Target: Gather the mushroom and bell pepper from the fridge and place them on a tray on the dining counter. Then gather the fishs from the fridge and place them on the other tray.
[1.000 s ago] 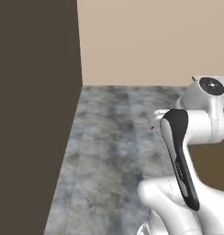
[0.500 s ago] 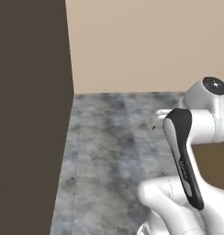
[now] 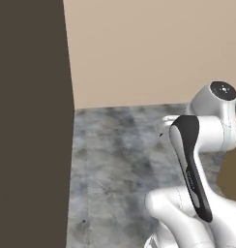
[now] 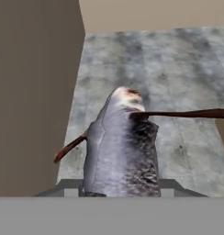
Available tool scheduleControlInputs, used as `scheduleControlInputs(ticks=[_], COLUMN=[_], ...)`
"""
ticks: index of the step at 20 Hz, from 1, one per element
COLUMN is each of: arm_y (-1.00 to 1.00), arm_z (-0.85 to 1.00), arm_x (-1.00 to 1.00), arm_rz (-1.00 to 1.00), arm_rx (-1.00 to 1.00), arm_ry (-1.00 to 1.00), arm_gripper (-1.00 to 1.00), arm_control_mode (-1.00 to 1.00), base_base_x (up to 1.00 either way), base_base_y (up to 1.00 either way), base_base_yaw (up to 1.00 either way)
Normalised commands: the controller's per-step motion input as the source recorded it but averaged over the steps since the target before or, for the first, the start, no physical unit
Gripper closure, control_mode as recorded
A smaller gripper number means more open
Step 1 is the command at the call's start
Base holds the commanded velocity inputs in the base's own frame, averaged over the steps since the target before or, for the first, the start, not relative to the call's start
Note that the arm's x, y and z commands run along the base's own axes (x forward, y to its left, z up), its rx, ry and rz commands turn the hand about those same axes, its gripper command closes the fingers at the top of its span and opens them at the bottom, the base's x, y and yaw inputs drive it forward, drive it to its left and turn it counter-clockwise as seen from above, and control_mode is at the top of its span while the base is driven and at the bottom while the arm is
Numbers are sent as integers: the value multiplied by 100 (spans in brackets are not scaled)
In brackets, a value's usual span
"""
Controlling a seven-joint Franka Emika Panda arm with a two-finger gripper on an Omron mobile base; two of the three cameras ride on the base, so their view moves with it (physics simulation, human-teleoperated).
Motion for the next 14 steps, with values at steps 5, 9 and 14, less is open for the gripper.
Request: scheduleControlInputs(ticks=[5, 9, 14], arm_y=[0, 0, 0], arm_z=[0, 0, 0], arm_x=[0, 0, 0], arm_rz=[0, 0, 0], arm_rx=[0, 0, 0], arm_ry=[0, 0, 0], arm_gripper=[100, 100, 100], arm_control_mode=[100, 100, 100], base_base_x=[100, 100, 100], base_base_y=[8, 19, 37], base_base_yaw=[-26, -35, -40])
